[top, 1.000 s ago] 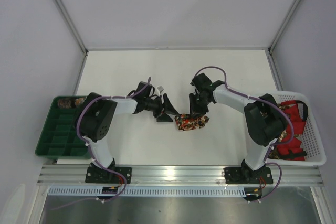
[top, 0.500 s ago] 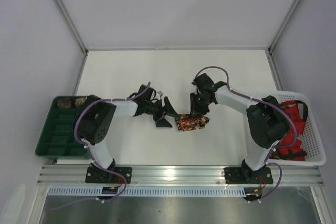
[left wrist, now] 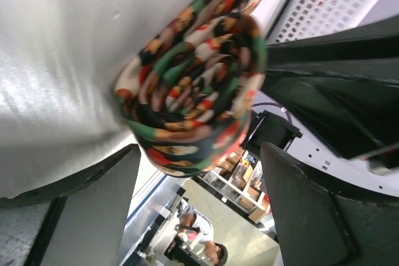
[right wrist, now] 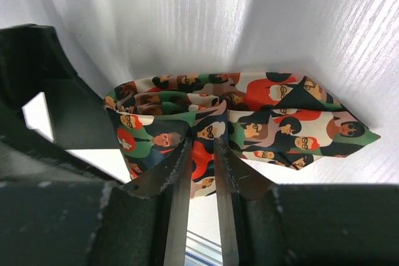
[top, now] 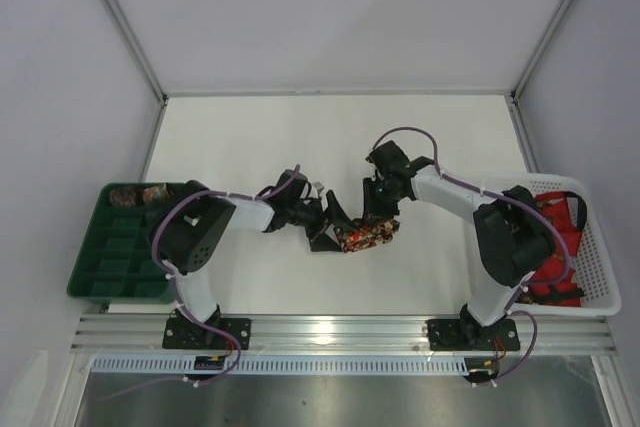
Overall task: Roll the ties
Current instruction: Roll the tie
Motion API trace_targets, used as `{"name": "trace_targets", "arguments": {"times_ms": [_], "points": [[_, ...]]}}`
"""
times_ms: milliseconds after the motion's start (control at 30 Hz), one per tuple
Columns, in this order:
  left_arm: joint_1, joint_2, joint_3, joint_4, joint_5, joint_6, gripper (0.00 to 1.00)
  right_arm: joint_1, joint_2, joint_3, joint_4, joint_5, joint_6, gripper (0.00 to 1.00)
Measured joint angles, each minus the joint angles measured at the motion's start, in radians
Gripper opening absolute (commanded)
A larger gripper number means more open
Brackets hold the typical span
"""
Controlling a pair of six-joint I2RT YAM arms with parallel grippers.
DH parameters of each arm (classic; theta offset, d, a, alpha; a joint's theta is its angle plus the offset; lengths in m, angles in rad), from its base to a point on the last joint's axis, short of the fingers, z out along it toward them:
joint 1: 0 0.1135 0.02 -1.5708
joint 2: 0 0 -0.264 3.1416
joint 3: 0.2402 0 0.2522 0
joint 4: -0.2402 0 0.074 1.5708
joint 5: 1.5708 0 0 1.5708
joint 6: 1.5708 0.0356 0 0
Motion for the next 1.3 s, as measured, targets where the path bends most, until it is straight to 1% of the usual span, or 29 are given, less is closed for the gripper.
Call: {"name": "trace_targets", "arguments": {"times_ms": [167, 567, 800, 967, 1100, 1233, 1300], "points": [[-0.018, 0.016, -0.015, 0.006, -0.010, -0.014, 0.85, 0.001, -0.012, -0.012, 0.001, 0.000, 0.001, 0.25], [-0.023, 0.014, -0.005, -0.011, -0.062, -0.003, 0.85, 0.003, -0.049, -0.059, 0.016, 0.001, 0.024, 0.24], [-0.029, 0.040, 0.037, -0.009, -0.079, 0.011, 0.84, 0.007, -0.067, -0.063, 0.025, 0.001, 0.039, 0.24], [-0.045, 0.051, 0.046, 0.003, -0.079, 0.011, 0.83, 0.010, -0.083, -0.063, 0.019, 0.004, 0.052, 0.29], [-0.051, 0.058, 0.056, 0.001, -0.076, 0.023, 0.83, -0.001, -0.116, -0.065, -0.011, 0.023, 0.072, 0.33], [-0.053, 0.070, 0.076, -0.007, -0.075, 0.046, 0.83, -0.043, -0.196, -0.107, -0.037, 0.038, 0.079, 0.32], [-0.053, 0.076, 0.084, -0.008, -0.074, 0.055, 0.83, -0.070, -0.235, -0.136, -0.043, 0.048, 0.079, 0.29]]}}
